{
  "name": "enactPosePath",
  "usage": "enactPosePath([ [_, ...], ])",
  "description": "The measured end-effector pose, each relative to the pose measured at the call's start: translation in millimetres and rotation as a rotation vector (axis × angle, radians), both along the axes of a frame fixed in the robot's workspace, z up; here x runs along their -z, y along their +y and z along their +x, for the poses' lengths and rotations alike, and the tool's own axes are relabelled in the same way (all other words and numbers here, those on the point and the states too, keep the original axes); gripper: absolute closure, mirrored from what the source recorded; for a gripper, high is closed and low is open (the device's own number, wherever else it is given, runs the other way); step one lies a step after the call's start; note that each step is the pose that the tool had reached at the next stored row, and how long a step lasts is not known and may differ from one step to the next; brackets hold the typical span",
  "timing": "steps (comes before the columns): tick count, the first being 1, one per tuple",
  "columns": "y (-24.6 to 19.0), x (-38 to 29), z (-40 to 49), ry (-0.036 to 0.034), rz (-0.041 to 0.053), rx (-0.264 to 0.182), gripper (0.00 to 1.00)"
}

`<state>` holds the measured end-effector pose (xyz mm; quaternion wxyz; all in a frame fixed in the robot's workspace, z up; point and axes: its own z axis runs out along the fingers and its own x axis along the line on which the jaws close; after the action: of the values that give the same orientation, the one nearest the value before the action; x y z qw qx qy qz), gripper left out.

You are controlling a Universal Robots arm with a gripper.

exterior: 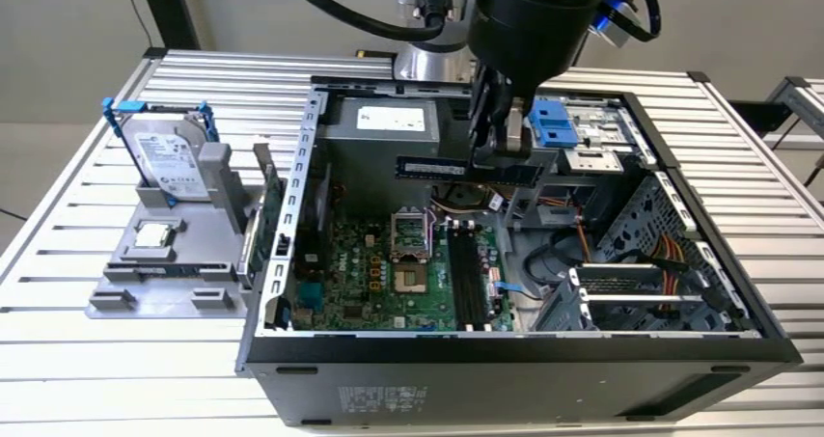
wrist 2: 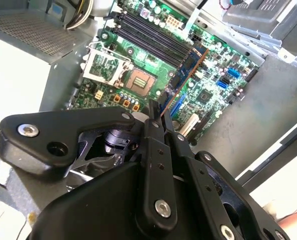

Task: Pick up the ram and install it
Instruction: 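Pick up the ram and move it above insertion slot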

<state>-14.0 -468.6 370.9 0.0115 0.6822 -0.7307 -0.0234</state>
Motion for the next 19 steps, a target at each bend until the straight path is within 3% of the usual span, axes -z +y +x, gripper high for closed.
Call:
enactPosePath([
  [3,3.3,0.0,0.1,0.0000,0.0000,0.000,1.00],
  [12,20.6,0.1,7.2,0.0000,0.0000,0.000,1.00],
  [19,26.4,0.3,19.4,0.0000,0.0000,0.000,1.00],
])
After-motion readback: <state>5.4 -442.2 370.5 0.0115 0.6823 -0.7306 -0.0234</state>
